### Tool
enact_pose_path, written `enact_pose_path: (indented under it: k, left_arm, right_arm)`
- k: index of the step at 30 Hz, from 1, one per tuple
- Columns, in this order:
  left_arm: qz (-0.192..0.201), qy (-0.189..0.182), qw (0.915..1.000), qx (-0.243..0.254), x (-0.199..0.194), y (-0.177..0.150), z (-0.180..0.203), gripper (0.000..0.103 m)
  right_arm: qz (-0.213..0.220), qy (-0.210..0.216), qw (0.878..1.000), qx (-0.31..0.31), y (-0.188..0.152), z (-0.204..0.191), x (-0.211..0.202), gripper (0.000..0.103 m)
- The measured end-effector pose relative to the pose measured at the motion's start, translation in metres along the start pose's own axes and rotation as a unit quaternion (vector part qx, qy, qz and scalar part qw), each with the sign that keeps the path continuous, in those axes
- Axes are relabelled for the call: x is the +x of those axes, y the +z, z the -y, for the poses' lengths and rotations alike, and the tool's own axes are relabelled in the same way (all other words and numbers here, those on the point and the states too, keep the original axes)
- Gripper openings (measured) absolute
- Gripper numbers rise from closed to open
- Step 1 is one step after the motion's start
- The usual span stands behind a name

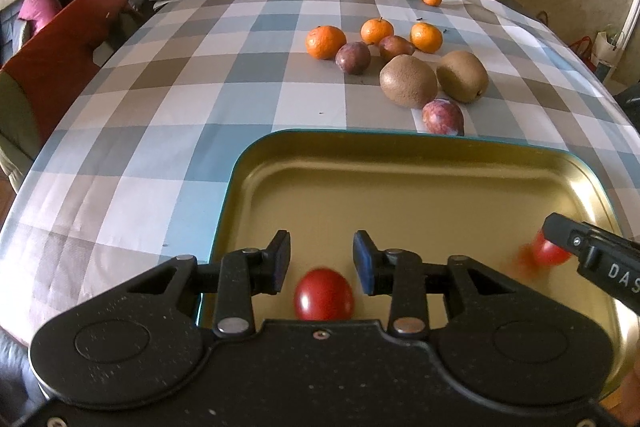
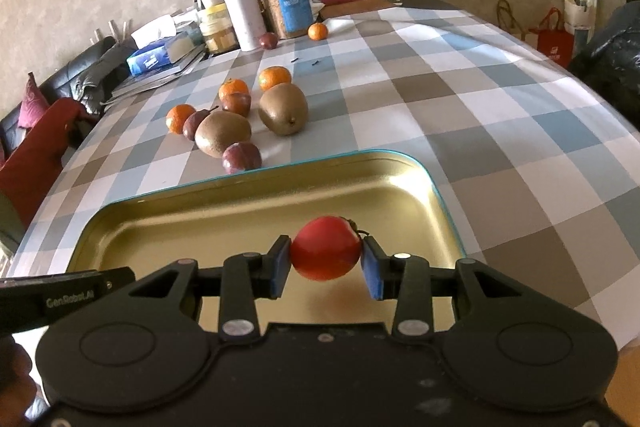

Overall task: Organize fruits
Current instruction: 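Carry both tomatoes over the gold tray and open both tools to drop them, then move both open tools past the tray toward the mandarins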

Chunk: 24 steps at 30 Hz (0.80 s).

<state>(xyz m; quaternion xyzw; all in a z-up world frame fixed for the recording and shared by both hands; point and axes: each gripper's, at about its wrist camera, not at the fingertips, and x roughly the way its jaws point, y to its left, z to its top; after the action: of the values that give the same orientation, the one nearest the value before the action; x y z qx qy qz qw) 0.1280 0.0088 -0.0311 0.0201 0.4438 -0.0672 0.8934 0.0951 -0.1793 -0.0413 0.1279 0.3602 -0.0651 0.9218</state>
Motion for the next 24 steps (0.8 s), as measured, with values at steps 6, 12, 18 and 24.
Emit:
enact_pose_path:
  k: [6, 12, 18, 24]
  left_arm:
    - [-0.004, 0.001, 1.0000, -0.004, 0.001, 0.001, -0.001, 0.045]
    - [0.001, 0.002, 1.0000, -0.004, -0.001, 0.004, -0.002, 0.045]
    - [0.010, 0.008, 0.9999, -0.003, -0.003, 0.014, -0.003, 0.045]
    - [0.019, 0.015, 0.9997, 0.000, -0.001, 0.027, -0.003, 0.046]
  right_arm:
    - [0.017, 0.005, 1.000, 0.002, 0.002, -0.001, -0.005, 0.040]
    - [0.014, 0.005, 1.000, 0.000, 0.004, -0.002, -0.003, 0.040]
    - [0.010, 0.011, 1.000, -0.001, 0.008, -0.001, -0.002, 0.040]
    - [0.018, 0.013, 1.000, -0.003, 0.019, -0.002, -0.001, 0.040]
